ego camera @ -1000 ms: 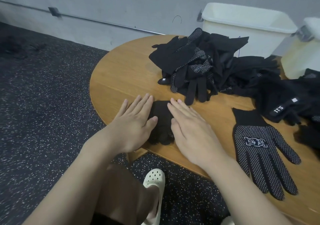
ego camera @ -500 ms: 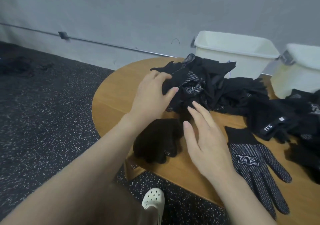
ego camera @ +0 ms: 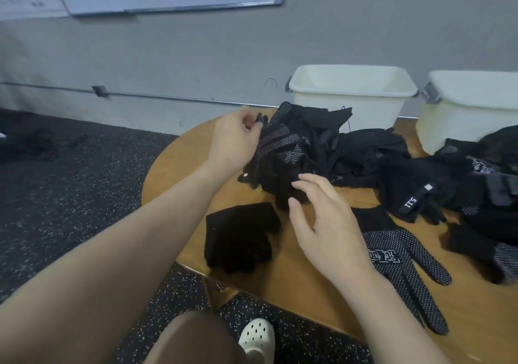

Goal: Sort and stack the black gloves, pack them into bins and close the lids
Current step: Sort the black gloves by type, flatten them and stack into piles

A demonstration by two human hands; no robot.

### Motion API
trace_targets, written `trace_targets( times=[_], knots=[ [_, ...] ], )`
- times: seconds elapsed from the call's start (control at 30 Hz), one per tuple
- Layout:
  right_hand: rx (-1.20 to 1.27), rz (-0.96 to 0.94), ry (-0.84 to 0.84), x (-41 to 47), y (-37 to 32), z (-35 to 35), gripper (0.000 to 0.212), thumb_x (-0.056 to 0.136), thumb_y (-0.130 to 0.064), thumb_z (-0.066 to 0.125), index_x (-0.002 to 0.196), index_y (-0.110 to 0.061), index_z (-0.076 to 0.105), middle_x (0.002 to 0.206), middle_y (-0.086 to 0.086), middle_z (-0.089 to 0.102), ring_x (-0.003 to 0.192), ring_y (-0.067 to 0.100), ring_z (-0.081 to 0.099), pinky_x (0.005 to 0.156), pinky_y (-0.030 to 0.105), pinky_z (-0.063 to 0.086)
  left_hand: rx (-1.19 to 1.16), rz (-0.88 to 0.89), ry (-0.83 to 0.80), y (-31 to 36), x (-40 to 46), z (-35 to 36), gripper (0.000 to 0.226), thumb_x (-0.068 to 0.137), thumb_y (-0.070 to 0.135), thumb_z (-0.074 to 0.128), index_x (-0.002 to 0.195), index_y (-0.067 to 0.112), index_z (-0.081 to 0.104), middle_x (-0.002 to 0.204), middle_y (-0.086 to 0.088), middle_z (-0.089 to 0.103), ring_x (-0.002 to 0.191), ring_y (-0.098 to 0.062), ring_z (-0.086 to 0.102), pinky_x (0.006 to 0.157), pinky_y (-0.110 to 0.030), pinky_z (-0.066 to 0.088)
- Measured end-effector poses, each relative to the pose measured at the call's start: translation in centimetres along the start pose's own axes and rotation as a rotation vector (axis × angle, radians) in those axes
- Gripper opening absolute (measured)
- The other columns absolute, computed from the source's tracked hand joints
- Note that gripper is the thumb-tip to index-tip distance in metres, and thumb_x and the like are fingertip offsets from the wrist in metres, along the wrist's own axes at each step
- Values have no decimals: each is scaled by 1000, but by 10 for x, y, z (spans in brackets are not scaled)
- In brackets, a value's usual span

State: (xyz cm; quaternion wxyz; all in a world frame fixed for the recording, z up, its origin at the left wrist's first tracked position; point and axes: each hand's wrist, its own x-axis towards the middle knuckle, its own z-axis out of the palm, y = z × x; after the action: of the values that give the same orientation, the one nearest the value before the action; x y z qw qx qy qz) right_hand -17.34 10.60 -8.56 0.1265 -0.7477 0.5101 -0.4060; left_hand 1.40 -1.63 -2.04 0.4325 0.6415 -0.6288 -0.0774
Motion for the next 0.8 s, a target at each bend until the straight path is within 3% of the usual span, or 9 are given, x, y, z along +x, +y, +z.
trace_targets(
  times=[0.07, 0.17, 0.27, 0.33, 0.47, 0.57, 0.7, 0.8],
  knots=[
    [1, -14, 24, 0, 0, -4, 34, 102, -32, 53, 127, -15, 66, 137, -9, 58, 124, 12, 55, 107, 42, 47, -75, -6, 28, 8, 6, -15, 8, 98, 20, 64, 93, 14, 65, 82, 6, 63, 74, -16, 59, 69, -31, 47],
    [7, 1, 45, -1, -1, -10, 29, 102, -28, 57, 126, -14, 66, 133, -9, 60, 121, 10, 56, 106, 38, 47, -104, 34, 53, 27, 8, -34, 6, 97, 21, 66, 92, 20, 64, 77, 14, 59, 64, 2, 54, 66, -23, 45],
    [10, 15, 33, -6, -2, -15, 31, 101, -30, 56, 126, -15, 66, 131, -11, 60, 119, 10, 56, 103, 29, 44, -163, 54, 53, 46, 5, -51, 4, 95, 22, 67, 92, 20, 68, 76, 11, 63, 69, -13, 58, 75, -35, 54],
    [3, 32, 16, -11, -2, -20, 33, 102, -33, 54, 128, -16, 65, 131, -13, 59, 119, 6, 54, 101, 23, 41, -215, 77, 45, 60, 0, -63, 4, 94, 20, 68, 92, 18, 69, 82, -2, 70, 77, -26, 65, 83, -43, 57],
    [9, 47, 22, -17, -4, -32, 37, 100, -37, 56, 133, -19, 61, 133, -15, 57, 122, 8, 55, 106, 32, 46, -303, 111, 23, 86, -18, -79, 15, 96, 18, 69, 85, 27, 65, 84, -5, 70, 80, -28, 67, 79, -40, 55],
    [41, 76, 6, -21, -8, -44, 51, 96, -45, 63, 142, -26, 51, 139, -18, 52, 128, 6, 50, 109, 30, 44, -356, 134, -21, 104, -34, -83, 17, 97, 19, 69, 85, 29, 64, 86, -4, 69, 76, -24, 65, 76, -40, 56],
    [118, 140, -44, -28, -12, -61, 80, 85, -58, 72, 153, -34, 37, 138, -31, 38, 131, -7, 37, 109, 21, 33, -527, 100, -93, 125, -59, -76, 14, 99, 15, 68, 89, 23, 64, 84, -1, 66, 60, -11, 60, 57, -31, 56],
    [213, 245, -58, -35, -7, -71, 90, 78, -61, 77, 154, -38, 34, 141, -31, 37, 131, -6, 37, 108, 21, 33, -669, 47, -140, 131, -81, -61, 10, 99, 13, 67, 92, 18, 63, 75, 4, 62, 61, -8, 58, 54, -29, 58]
  ],
)
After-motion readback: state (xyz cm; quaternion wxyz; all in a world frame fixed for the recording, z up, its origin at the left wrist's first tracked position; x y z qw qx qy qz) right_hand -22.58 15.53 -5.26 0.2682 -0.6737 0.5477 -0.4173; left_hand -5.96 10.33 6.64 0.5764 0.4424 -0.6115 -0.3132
